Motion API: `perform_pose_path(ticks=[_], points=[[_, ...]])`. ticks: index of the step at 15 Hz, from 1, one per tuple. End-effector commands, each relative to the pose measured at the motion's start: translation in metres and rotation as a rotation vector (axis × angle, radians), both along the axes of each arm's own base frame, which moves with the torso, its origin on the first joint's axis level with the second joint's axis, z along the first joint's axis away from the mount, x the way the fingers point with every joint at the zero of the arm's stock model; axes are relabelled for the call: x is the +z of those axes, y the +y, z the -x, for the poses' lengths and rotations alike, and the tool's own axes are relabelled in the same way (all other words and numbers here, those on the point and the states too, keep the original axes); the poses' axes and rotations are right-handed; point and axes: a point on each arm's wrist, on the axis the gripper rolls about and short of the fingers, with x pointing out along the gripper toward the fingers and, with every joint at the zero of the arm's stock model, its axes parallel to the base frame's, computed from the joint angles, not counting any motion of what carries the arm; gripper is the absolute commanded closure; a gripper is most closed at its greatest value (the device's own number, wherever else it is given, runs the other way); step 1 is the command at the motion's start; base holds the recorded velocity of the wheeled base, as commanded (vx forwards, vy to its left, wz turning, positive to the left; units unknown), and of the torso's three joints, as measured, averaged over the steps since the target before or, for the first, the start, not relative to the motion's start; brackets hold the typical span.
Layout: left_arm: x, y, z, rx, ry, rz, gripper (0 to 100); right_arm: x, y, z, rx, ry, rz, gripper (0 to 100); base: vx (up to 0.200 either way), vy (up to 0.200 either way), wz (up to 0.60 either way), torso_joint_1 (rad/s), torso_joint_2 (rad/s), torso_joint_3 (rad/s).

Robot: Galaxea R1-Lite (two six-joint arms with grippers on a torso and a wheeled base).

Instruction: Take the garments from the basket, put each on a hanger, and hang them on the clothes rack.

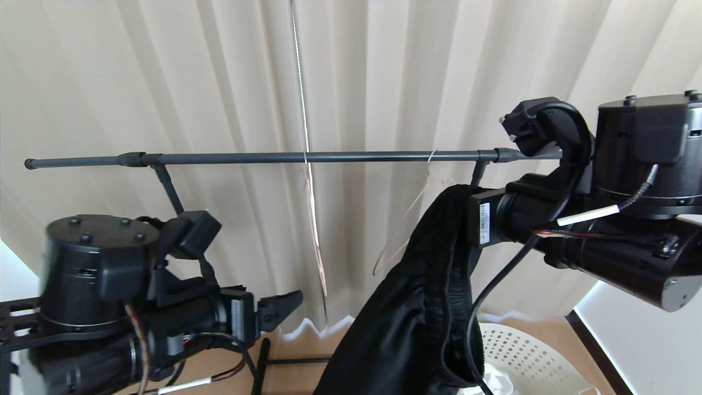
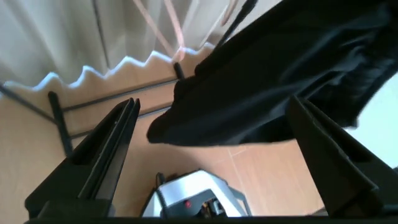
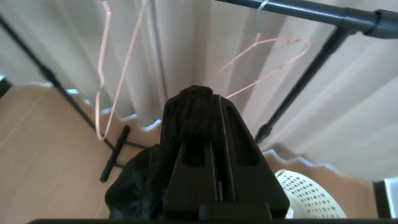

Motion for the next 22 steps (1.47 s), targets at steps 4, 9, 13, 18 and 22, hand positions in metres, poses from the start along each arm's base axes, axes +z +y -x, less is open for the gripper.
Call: perform_pose_path(ticks=[4,9,13,18,22], points=[[-0.021,-0.055,0.001,-0.122,0.046,-0.002,0,-0.008,0.028,0.001,-0.052,-0.004,0.01,100,0.0,0.0,0.0,0.0,0.0,0.0],[-0.02,-0.094,0.002,-0.177,0.026,0.011,0,-0.009,0.029,0.004,-0.092,0.005,-0.05,100,0.0,0.0,0.0,0.0,0.0,0.0],[-0.021,-0.129,-0.011,-0.204,0.011,0.023,0,-0.01,0.03,0.003,-0.095,0.006,-0.047,100,0.0,0.0,0.0,0.0,0.0,0.0],[-0.033,-0.152,-0.033,-0.088,-0.029,-0.023,0,-0.008,0.028,0.006,-0.094,0.002,-0.056,100,0.0,0.0,0.0,0.0,0.0,0.0],[-0.046,-0.16,-0.044,-0.017,-0.042,-0.066,0,-0.007,0.024,0.009,-0.094,0.001,-0.057,100,0.0,0.0,0.0,0.0,0.0,0.0]])
